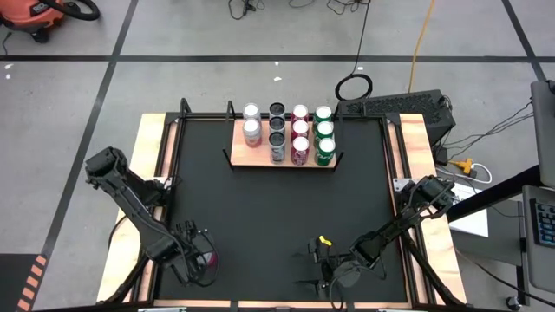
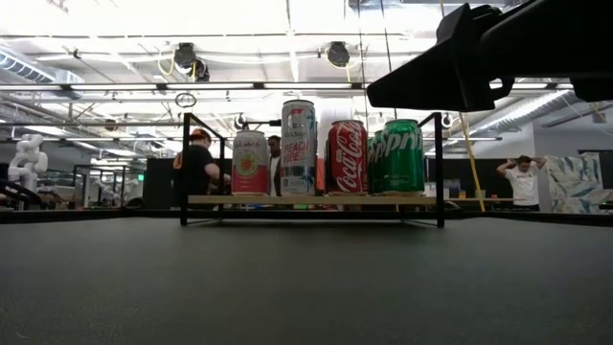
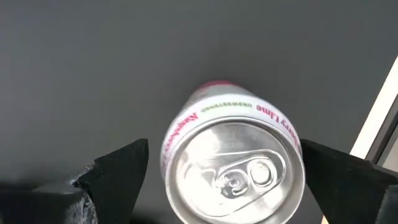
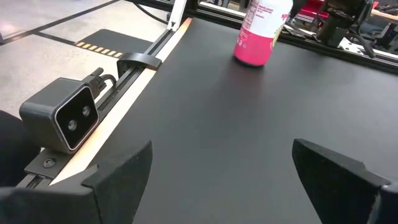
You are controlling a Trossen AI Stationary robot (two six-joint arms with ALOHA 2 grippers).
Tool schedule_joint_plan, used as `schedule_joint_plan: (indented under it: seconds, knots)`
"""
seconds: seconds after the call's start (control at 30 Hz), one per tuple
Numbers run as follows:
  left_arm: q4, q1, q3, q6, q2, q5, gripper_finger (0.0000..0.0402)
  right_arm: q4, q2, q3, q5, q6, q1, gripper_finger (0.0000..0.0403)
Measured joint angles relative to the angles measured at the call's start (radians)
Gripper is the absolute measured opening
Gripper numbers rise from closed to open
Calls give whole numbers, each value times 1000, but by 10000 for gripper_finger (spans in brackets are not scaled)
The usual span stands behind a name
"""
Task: Place canned beverage on shelf
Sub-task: Put the pink soda can on the shelf
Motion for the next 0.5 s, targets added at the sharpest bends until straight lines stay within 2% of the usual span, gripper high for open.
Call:
schedule_joint_plan:
  seconds: [0.27, 0.5]
  knots:
    - [1, 7, 0, -8, 19, 63, 395, 0, 0, 0, 0, 0, 0, 366]
    - [4, 7, 0, -17, 19, 78, 362, 0, 0, 0, 3, 24, -5, 366]
